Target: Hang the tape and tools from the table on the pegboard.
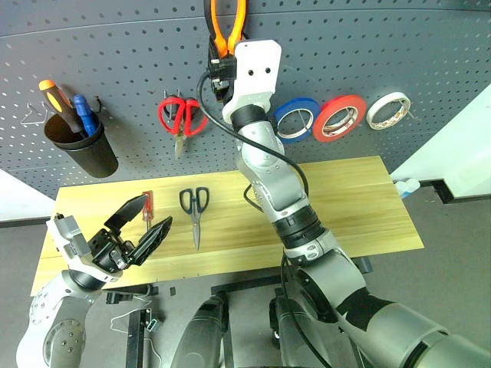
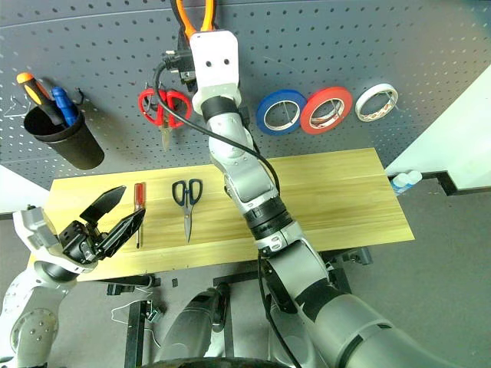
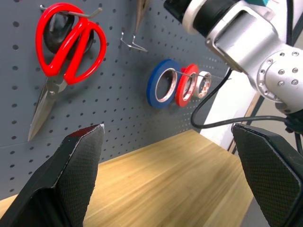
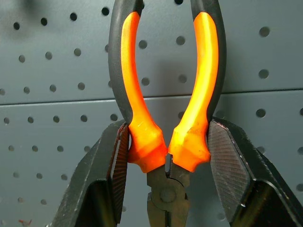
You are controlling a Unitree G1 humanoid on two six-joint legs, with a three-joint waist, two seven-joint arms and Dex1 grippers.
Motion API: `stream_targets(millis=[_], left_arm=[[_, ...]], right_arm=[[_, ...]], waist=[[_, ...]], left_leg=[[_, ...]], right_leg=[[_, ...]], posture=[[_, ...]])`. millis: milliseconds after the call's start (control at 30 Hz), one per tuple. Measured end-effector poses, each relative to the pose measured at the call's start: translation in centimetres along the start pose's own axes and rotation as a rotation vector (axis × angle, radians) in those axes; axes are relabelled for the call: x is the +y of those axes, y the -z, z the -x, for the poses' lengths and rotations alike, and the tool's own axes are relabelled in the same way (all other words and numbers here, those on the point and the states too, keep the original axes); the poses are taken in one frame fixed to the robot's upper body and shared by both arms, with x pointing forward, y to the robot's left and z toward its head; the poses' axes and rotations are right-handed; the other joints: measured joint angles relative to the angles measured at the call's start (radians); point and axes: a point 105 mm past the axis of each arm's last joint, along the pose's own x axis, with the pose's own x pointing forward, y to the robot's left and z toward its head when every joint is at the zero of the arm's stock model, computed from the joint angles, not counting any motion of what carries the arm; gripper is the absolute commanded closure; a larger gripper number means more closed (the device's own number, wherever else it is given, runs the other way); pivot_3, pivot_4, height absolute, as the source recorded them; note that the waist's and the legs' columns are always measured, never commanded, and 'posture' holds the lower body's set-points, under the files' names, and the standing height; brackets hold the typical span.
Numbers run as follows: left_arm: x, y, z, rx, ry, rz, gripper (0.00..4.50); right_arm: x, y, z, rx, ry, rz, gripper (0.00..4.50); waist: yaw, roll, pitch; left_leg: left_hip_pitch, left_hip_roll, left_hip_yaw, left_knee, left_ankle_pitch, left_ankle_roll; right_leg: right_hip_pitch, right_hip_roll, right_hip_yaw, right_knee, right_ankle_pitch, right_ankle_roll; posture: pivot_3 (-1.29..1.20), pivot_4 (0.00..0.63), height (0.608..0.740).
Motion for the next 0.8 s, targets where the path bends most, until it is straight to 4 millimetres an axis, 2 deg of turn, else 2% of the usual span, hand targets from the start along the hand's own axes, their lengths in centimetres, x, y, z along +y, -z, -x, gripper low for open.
stream_targets(millis=[433,800], left_arm=[[-0.6,0.1,0.5,0.017,-0.002,0.026,0.0],[-0.6,0.1,0.6,0.017,0.001,0.037,0.0]], right_arm=[[-0.1,1.1,0.1,0.024,-0.005,-0.008,2.39],[-0.7,1.2,0.1,0.008,0.017,0.002,2.39]], waist=[[0.0,0.001,0.001],[0.0,0.001,0.001]], left_leg=[[0.0,0.0,0.0,-0.001,0.0,0.0],[0.0,0.0,0.0,-0.004,0.0,0.0]], right_leg=[[0.0,0.0,0.001,-0.001,0.0,0.0],[-0.001,0.0,0.001,-0.002,0.0,0.0]], posture=[[0.12,0.308,0.74],[0.12,0.314,0.74]])
